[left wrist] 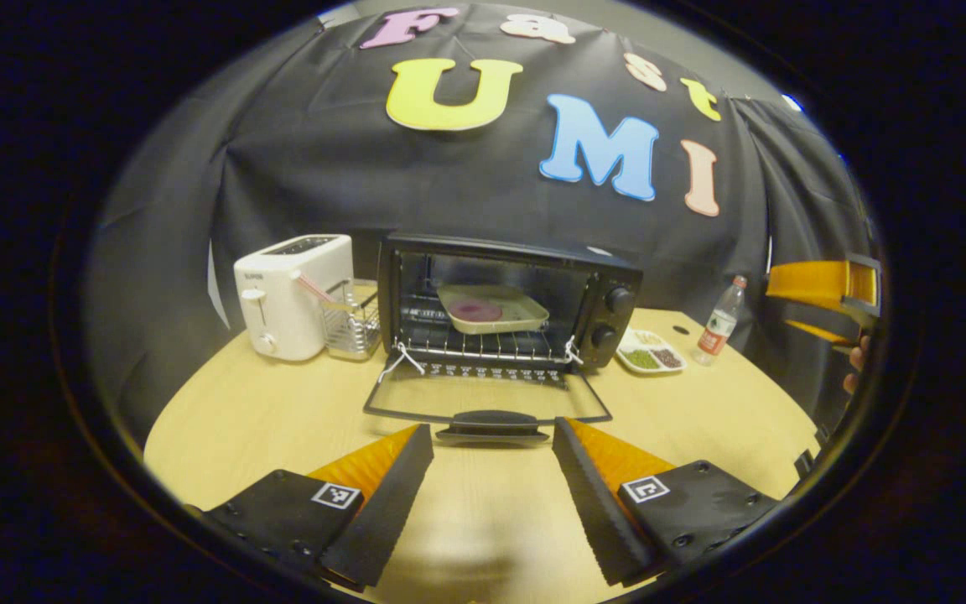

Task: Open the electric oven with the left hand, put the food in, and close the electric oven.

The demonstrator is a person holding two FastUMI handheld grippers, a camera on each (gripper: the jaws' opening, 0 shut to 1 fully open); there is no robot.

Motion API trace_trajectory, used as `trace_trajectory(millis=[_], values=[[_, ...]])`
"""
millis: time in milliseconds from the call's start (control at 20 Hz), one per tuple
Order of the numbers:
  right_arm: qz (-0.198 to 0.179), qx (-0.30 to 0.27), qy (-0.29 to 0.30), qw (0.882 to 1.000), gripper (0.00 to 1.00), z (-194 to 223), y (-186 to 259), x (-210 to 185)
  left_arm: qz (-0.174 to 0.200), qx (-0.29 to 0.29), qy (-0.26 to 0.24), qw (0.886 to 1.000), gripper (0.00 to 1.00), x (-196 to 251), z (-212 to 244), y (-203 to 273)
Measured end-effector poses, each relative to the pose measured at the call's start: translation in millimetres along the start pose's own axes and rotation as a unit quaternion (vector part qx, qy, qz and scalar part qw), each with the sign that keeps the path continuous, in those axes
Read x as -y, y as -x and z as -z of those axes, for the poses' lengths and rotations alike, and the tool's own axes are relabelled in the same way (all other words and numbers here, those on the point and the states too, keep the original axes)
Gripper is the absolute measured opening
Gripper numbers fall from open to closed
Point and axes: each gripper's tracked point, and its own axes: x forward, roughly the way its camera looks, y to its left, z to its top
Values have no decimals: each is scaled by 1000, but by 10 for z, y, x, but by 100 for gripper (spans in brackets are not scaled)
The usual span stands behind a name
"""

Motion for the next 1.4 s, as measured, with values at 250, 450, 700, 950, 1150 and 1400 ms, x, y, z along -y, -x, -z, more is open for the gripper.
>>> trace_trajectory(millis=[250,450,700,950,1150,1400], values=[[31,42,53,997,97,-227,150,143,13,-43,-3,999,98,35,306,-359],[52,58,76,994,97,-319,215,193,16,-80,-8,997,98,42,526,-634],[80,53,83,992,97,-360,234,270,13,-94,-16,995,98,49,606,-818],[86,68,113,987,97,-505,272,263,3,-96,-31,995,100,22,624,-883],[80,63,107,989,97,-503,282,215,-1,-90,-32,995,97,20,587,-892],[70,64,105,990,97,-471,286,149,1,-58,-28,998,97,61,354,-710]])
